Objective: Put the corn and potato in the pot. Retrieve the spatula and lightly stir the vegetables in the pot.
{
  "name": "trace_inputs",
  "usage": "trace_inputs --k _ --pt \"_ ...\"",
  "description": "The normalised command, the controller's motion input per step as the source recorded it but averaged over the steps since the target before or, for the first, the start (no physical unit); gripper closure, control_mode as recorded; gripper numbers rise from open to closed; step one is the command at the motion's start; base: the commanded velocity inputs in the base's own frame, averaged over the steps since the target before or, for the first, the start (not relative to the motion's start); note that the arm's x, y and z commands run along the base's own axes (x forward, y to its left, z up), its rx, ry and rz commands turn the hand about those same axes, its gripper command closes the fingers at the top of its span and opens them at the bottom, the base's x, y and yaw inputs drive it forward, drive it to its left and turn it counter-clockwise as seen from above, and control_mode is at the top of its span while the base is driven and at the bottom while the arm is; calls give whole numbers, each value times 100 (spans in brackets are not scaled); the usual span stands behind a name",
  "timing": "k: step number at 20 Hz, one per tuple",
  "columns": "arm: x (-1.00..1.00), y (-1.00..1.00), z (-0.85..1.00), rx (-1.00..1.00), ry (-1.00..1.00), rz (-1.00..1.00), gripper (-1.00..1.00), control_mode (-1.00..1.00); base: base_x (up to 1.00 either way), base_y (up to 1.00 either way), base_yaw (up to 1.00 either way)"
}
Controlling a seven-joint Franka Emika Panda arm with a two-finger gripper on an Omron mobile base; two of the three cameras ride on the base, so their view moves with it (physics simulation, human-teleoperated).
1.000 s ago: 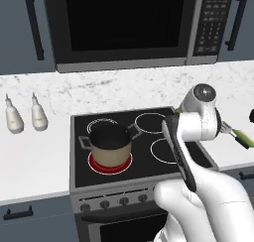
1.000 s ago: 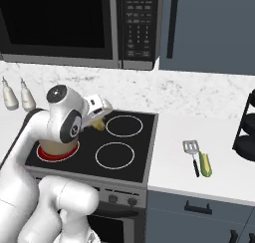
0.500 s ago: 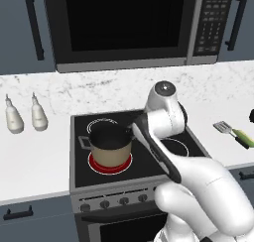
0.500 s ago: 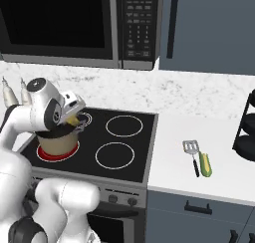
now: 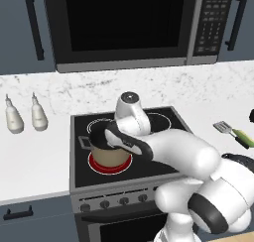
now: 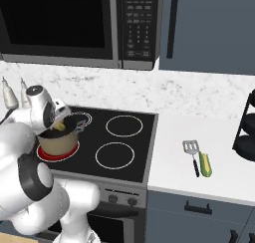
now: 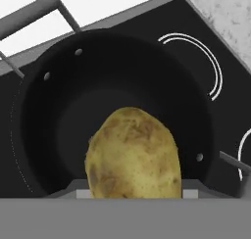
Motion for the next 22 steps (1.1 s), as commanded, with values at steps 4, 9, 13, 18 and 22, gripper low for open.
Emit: trace_inputs --k 4,9,13,18,22 --pt "59 51 -36 0 19 3 100 -100 0 0 0" --pt "46 19 -33 0 9 0 100 -100 0 0 0" --pt "37 16 -40 0 0 0 100 -100 0 0 0" --pt "29 8 -27 0 0 0 100 -100 0 0 0" --pt "9 0 -13 0 0 0 100 -100 0 0 0"
